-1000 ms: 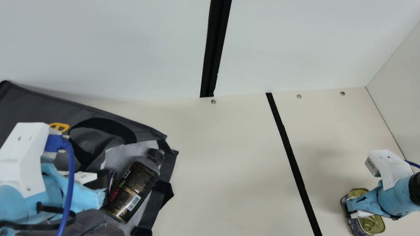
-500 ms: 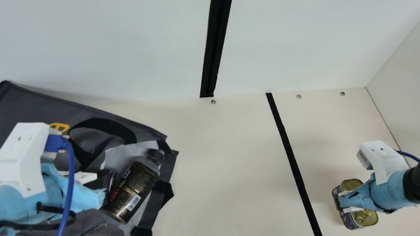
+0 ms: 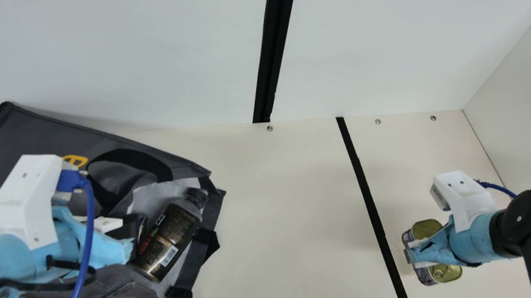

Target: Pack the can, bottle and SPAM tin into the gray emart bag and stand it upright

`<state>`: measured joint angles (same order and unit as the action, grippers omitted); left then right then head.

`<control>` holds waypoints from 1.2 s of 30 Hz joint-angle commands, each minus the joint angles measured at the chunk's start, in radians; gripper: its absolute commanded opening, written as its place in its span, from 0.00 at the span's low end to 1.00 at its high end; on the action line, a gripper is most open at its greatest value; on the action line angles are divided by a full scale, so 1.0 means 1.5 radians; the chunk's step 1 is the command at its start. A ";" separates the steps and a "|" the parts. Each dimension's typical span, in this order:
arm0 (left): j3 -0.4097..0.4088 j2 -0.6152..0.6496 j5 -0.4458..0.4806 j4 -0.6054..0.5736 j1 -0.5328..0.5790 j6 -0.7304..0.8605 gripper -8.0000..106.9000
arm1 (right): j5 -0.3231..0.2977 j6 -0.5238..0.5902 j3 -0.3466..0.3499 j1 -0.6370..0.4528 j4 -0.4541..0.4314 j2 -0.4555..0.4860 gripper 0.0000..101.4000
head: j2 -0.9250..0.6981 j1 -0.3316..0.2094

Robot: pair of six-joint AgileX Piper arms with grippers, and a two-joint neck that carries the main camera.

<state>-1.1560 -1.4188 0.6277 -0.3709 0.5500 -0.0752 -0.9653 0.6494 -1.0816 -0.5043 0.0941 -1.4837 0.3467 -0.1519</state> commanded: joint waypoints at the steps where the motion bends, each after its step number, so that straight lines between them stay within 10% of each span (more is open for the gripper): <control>1: 0.000 0.000 0.000 0.000 0.000 0.000 0.00 | 0.000 -0.012 0.004 0.020 -0.006 0.009 0.00 | 0.002 -0.015; 36: 0.000 0.000 0.000 0.000 0.000 0.000 0.00 | -0.037 0.008 0.024 0.270 0.006 0.070 0.00 | 0.002 -0.015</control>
<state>-1.1560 -1.4188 0.6277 -0.3709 0.5500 -0.0752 -1.0207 0.6591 -1.0448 -0.1098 0.1028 -1.3802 0.3467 -0.1519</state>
